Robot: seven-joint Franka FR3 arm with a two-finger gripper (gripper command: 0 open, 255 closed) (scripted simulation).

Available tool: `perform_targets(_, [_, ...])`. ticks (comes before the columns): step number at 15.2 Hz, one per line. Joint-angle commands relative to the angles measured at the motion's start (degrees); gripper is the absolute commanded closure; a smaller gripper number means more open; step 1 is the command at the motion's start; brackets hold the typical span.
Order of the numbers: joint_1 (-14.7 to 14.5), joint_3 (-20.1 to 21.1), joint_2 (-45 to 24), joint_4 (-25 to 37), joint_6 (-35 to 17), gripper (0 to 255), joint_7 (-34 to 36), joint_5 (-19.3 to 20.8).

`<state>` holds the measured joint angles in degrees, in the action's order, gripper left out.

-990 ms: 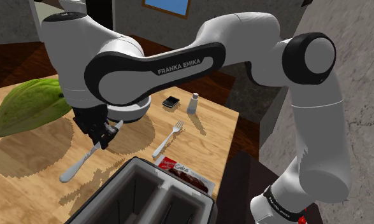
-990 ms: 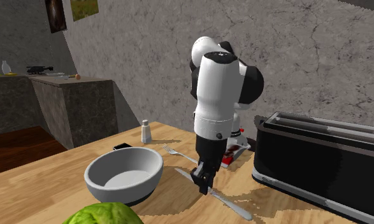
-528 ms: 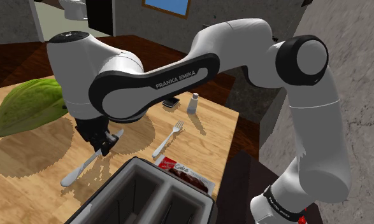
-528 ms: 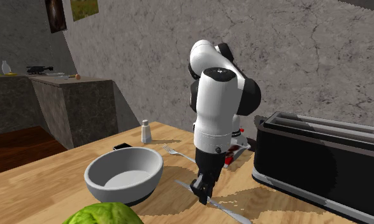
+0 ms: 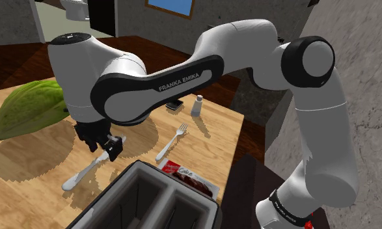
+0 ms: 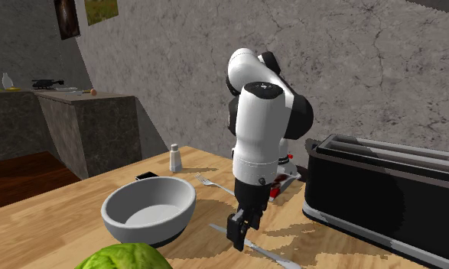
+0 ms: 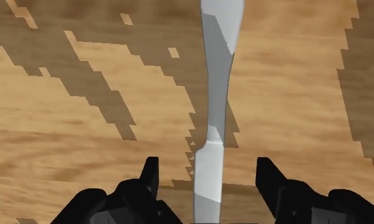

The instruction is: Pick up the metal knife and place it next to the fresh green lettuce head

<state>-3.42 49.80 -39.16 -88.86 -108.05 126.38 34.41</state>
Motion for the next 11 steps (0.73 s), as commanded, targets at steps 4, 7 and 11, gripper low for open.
perform_targets(4, [0.0,0.0,0.0,0.0,0.0,0,0.0,0.0])
perform_targets(7, [-0.4,1.2,1.6,3.5,4.5,0,-1.2,-1.7])
perform_targets(11, [-0.7,1.4,2.0,4.6,5.8,0,-1.4,-2.0])
